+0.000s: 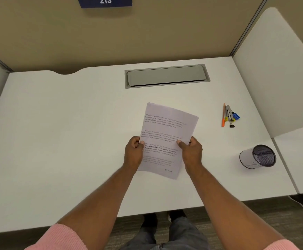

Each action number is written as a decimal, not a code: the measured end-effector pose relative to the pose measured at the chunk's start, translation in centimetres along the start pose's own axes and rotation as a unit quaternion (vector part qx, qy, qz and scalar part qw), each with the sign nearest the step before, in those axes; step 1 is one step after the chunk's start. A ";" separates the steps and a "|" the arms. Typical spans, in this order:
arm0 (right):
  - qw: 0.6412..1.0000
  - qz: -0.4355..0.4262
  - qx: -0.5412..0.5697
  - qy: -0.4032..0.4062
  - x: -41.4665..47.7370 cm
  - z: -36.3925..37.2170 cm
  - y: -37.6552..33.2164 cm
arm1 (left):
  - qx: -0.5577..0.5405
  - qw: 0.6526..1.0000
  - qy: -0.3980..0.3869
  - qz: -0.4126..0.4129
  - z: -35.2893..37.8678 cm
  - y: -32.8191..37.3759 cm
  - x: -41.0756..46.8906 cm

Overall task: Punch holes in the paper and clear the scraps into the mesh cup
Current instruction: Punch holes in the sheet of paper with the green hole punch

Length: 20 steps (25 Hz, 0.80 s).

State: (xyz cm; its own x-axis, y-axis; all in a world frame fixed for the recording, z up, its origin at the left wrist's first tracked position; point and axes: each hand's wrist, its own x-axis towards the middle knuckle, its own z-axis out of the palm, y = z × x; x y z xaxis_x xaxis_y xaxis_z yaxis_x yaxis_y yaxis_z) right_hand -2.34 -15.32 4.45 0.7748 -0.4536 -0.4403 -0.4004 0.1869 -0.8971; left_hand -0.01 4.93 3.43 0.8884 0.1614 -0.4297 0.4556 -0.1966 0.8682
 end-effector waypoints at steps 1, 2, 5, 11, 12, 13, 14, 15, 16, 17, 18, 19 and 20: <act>1.000 -0.014 -0.001 -0.003 -0.2 0.0 -0.6 | -0.005 1.000 -0.001 0.014 -0.2 0.4 -0.4; 1.000 -0.028 -0.005 -0.005 -0.3 0.0 -1.2 | -0.008 1.000 -0.003 0.027 -0.4 0.7 -0.7; 0.998 -0.067 -0.017 -0.012 -1.1 -0.2 -3.0 | -0.012 0.998 -0.007 0.058 -0.8 1.8 -1.8; 0.990 -0.125 -0.054 -0.040 -2.5 -1.2 -3.8 | -0.023 0.995 -0.033 0.087 -1.5 2.2 -3.8; 0.989 -0.129 -0.063 -0.040 -2.8 -1.3 -3.6 | -0.020 0.995 -0.037 0.087 -1.6 2.1 -4.1; 0.988 -0.132 -0.071 -0.039 -3.0 -1.3 -3.4 | -0.019 0.995 -0.039 0.089 -1.7 2.0 -4.3; 0.987 -0.132 -0.079 -0.036 -3.3 -1.3 -3.2 | -0.019 0.995 -0.041 0.094 -1.7 2.0 -4.4; 0.987 -0.131 -0.086 -0.034 -3.4 -1.3 -3.2 | -0.020 0.994 -0.044 0.097 -1.7 2.0 -4.5; 0.987 -0.130 -0.091 -0.033 -3.5 -1.3 -3.1 | -0.019 0.994 -0.047 0.100 -1.7 2.1 -4.5; 0.986 -0.132 -0.094 -0.032 -3.6 -1.3 -3.1 | -0.019 0.993 -0.050 0.104 -1.7 2.1 -4.6; 0.985 -0.137 -0.096 -0.031 -3.6 -1.4 -3.2 | -0.020 0.993 -0.051 0.109 -1.7 2.3 -4.6; 0.985 -0.142 -0.097 -0.032 -3.7 -1.4 -3.4 | -0.021 0.992 -0.050 0.114 -1.7 2.4 -4.6; 0.984 -0.148 -0.097 -0.033 -3.8 -1.4 -3.7 | -0.022 0.992 -0.046 0.119 -1.7 2.7 -4.6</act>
State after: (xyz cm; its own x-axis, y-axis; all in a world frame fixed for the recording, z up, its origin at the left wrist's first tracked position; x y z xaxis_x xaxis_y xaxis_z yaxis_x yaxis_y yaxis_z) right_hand -4.47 -15.51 9.50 0.8988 -0.4049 -0.1681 -0.2333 -0.1171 -0.9653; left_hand -2.96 5.30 8.17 0.9725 0.0261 -0.2313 0.2322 -0.1759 0.9566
